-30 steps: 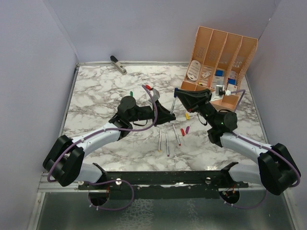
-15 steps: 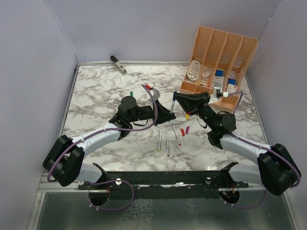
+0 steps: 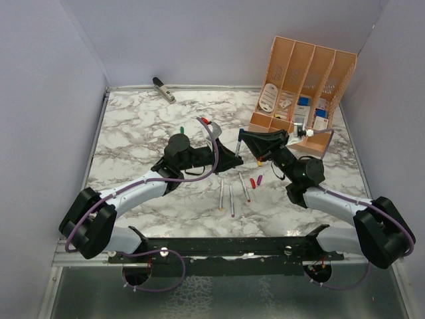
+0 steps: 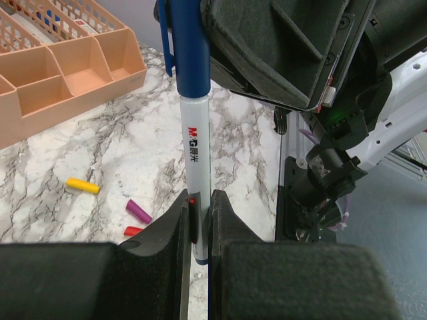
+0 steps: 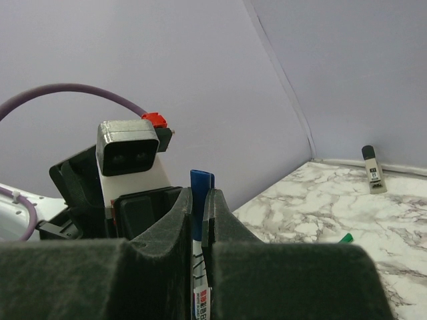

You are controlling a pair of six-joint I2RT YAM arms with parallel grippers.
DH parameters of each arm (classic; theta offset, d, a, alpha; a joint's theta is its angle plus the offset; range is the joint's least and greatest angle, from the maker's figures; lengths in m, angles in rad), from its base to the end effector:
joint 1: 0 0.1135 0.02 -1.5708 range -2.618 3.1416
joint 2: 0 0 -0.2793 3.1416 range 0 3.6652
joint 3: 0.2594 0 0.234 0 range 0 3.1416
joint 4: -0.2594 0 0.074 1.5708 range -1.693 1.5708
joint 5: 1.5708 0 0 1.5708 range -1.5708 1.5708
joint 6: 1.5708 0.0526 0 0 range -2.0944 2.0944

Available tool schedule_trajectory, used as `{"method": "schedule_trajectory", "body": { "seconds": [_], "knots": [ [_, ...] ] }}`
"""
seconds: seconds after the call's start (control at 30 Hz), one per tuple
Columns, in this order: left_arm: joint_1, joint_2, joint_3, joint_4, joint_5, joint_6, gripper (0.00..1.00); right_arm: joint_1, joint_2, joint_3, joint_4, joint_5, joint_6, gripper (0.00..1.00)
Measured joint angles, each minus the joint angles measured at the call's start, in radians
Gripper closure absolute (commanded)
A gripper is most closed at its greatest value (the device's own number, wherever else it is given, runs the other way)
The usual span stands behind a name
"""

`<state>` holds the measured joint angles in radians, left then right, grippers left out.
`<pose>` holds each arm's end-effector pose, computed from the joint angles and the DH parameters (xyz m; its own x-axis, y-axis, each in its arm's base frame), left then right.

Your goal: Insert the pens into the pen caps

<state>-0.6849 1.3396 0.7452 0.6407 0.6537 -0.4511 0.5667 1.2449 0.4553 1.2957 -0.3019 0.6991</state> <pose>0.2064 -0.2099 0.3138 -0.3918 -0.1268 -0.9113 0.8910 0.1947 -0.4102 0.1950 0.1426 0.3200 -0.1580 0.6277 -0.7622 -0.8235 0.3422 0.4525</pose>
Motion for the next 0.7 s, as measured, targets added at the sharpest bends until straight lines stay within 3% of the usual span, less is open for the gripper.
{"method": "schedule_trajectory", "body": {
  "seconds": [0.37, 0.67, 0.7],
  "knots": [
    [-0.003, -0.115, -0.024, -0.097, -0.182, 0.047, 1.00, 0.167, 0.018, 0.089, -0.131, 0.238, -0.200, 0.99],
    [-0.005, -0.145, -0.057, -0.181, -0.281, 0.077, 1.00, 0.192, 0.066, 0.100, -0.172, 0.280, -0.229, 0.99],
    [-0.004, -0.145, -0.057, -0.185, -0.284, 0.077, 1.00, 0.192, 0.067, 0.102, -0.176, 0.280, -0.232, 0.93]
  ]
}}
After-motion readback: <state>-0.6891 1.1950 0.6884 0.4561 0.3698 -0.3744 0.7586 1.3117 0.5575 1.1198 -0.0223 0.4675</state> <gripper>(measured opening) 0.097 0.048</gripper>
